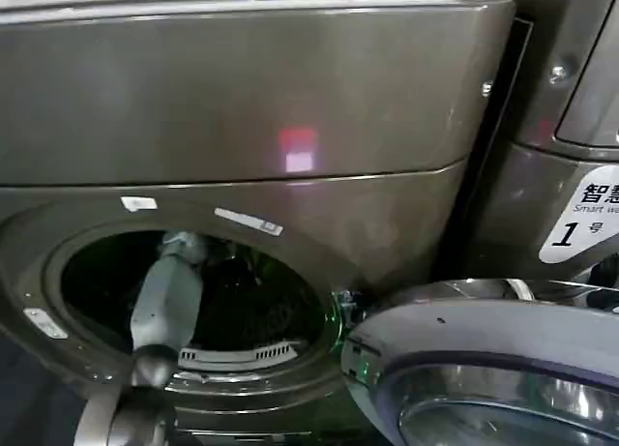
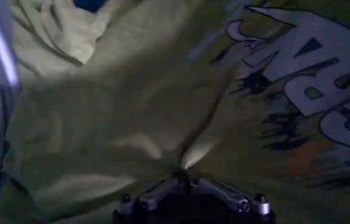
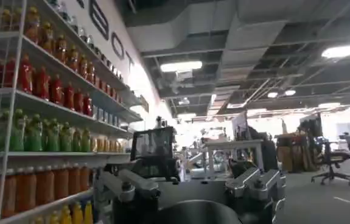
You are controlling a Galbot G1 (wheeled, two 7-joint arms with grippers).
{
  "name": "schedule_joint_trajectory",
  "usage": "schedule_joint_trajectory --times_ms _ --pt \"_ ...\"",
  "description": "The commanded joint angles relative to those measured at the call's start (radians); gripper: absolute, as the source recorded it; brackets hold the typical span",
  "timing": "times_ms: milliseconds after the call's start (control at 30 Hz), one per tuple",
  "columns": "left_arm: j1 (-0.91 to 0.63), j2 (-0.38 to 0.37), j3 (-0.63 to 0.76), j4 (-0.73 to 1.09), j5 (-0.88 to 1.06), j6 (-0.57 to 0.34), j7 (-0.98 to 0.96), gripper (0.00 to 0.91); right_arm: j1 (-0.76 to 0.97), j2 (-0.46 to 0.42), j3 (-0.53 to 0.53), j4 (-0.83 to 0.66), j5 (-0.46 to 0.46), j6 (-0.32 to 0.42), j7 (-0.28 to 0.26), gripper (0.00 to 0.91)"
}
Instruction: Grasp the clothes from the dryer.
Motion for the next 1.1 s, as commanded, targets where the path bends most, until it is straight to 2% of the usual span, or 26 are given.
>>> schedule_joint_trajectory --times_ms 33,100,333,533,700,1100 --pt "0.028 -0.019 0.017 -0.094 -0.314 0.136 -0.487 0.0 0.009 -0.001 0.013 0.051 0.026 -0.059 0.009 0.907" --pt "0.041 -0.025 0.015 -0.133 -0.391 0.174 -0.543 0.0 0.01 -0.008 -0.003 0.028 0.024 0.029 0.026 0.907" --pt "0.091 -0.039 0.012 -0.282 -0.574 0.279 -0.68 0.0 0.002 -0.004 0.009 0.027 0.021 0.03 0.02 0.907" --pt "0.091 -0.054 0.025 -0.274 -0.763 0.288 -0.901 0.0 0.001 -0.017 0.016 0.008 0.019 0.029 0.017 0.907" --pt "0.095 -0.077 0.026 -0.253 -0.861 0.322 -0.986 0.0 -0.011 -0.025 0.031 -0.001 0.015 0.027 0.023 0.907" --pt "0.089 -0.089 0.031 -0.278 -0.955 0.371 -1.026 0.0 -0.033 -0.019 0.057 -0.017 0.006 0.032 0.038 0.907"
